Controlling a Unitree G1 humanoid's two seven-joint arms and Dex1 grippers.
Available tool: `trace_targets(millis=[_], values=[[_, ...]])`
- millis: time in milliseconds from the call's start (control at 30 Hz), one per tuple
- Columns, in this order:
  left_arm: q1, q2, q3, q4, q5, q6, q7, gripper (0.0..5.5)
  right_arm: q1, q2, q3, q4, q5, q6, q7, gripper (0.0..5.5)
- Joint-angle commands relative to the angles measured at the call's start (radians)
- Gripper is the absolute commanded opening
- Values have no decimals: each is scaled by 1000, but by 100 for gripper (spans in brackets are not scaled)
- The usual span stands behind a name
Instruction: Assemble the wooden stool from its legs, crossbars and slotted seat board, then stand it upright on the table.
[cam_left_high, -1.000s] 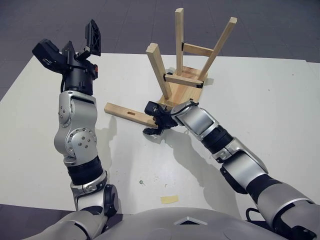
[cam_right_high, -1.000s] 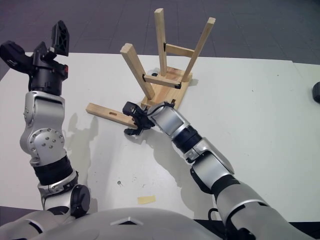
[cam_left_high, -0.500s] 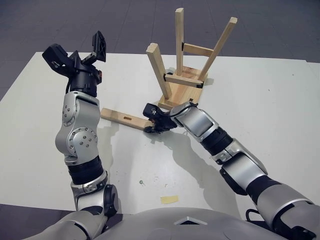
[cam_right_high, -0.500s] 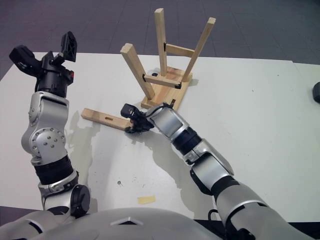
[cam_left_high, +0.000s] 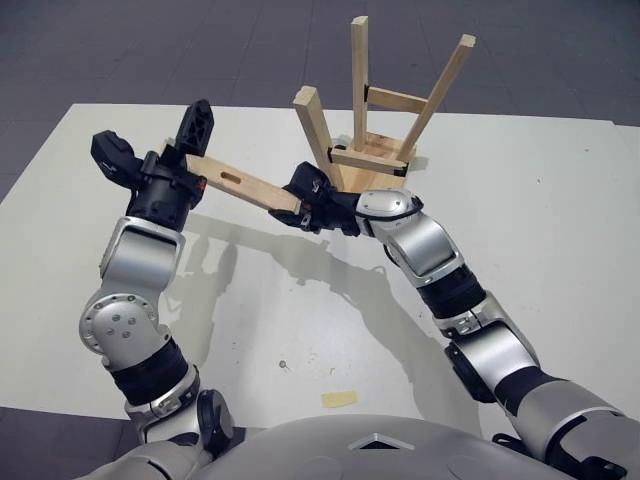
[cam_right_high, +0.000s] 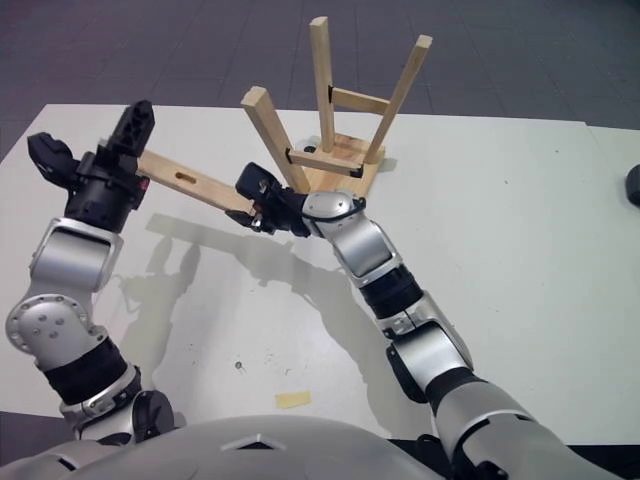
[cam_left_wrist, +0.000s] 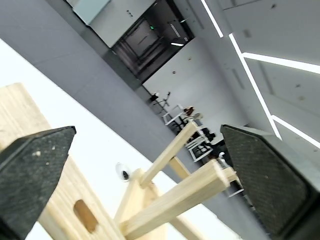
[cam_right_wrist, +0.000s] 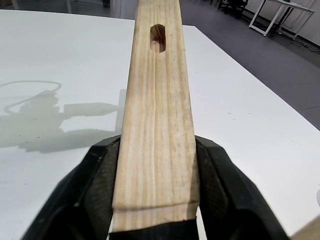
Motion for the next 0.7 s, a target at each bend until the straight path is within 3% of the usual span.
trace_targets(millis=[33,233,400,533,700], values=[[22,22,48,45,-106,-50,82,540,32,12,-28,-42,-21,-71,-61,205],[114,93,28,11,-197,-45,44,540,67,18,-72,-105,2,-126,-91,205],[59,75,-72,81,-157,-74,8,540,105,1,-53,-152,20,-131,-47,205],[15,65,-87,126,-139,-124,-10,540,129,-20,-32,-190,22,-124,-10,205],[-15,78,-76,152,-137,-170,-43,460,138,-40,-16,-199,0,-123,-4,205]])
